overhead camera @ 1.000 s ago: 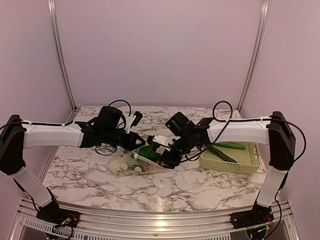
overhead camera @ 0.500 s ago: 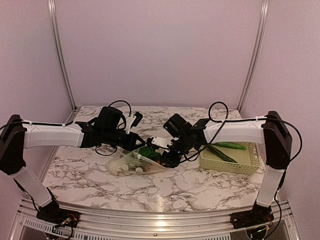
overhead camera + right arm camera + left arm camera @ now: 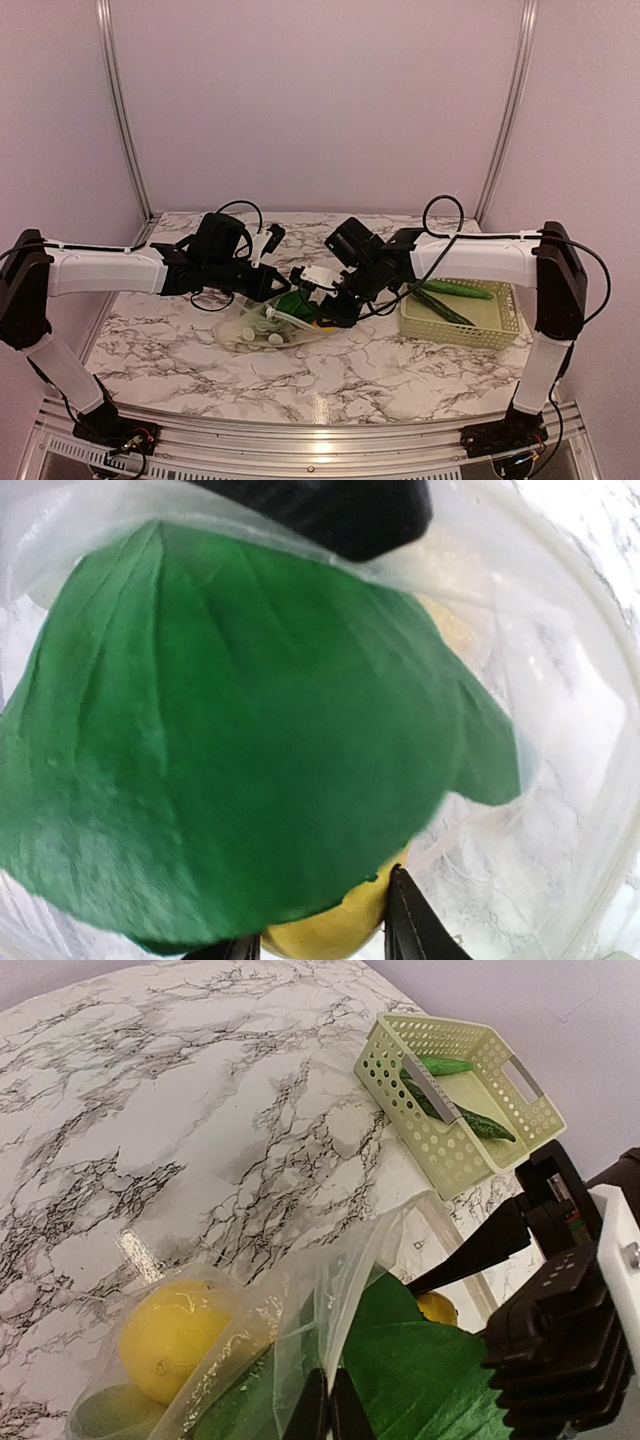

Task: Open the zip-top bag and remove the fake food

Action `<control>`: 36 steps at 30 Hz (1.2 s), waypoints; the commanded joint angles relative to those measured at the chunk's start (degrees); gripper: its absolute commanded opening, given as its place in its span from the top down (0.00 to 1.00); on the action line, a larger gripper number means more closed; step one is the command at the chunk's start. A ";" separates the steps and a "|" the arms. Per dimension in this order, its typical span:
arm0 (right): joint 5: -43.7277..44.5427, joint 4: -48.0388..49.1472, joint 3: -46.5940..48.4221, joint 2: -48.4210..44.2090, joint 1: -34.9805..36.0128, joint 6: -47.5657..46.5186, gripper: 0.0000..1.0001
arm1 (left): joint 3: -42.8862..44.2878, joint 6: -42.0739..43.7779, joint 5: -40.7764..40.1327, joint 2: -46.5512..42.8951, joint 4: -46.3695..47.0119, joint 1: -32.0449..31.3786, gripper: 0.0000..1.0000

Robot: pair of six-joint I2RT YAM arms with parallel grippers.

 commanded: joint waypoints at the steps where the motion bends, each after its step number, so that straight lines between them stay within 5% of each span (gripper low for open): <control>1: 0.30 -2.76 4.76 -3.78 0.67 0.96 0.77 | 1.27 0.68 0.30 1.50 -1.72 0.33 1.00; 11: 3.16 -11.90 7.61 -6.41 0.77 3.72 0.80 | 1.01 0.48 -0.01 1.62 -1.59 0.33 1.00; 25: 2.64 -9.33 -1.49 -20.53 -0.41 12.71 0.81 | 1.29 0.44 0.30 2.17 -1.55 0.33 1.00; 36: 1.70 -3.99 -9.58 -29.82 -20.58 18.85 0.81 | 1.36 0.15 0.58 1.96 -1.38 0.33 1.00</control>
